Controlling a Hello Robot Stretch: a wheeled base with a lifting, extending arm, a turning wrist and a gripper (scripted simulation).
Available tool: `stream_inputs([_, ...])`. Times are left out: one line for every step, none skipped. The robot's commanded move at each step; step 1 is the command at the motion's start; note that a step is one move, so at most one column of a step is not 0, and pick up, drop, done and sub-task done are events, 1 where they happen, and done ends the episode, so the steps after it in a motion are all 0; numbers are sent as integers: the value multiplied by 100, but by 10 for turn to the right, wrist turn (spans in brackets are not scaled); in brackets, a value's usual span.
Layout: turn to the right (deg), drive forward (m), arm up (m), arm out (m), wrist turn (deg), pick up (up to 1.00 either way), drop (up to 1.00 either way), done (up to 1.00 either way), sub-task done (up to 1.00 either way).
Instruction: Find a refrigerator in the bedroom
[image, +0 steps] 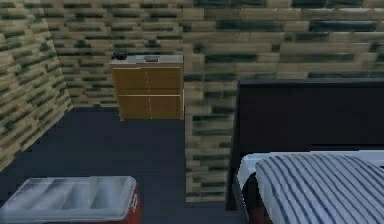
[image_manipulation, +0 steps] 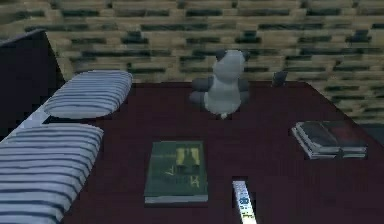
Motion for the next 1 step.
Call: stream_inputs([120,0,0,0,0,0,0,0,0])
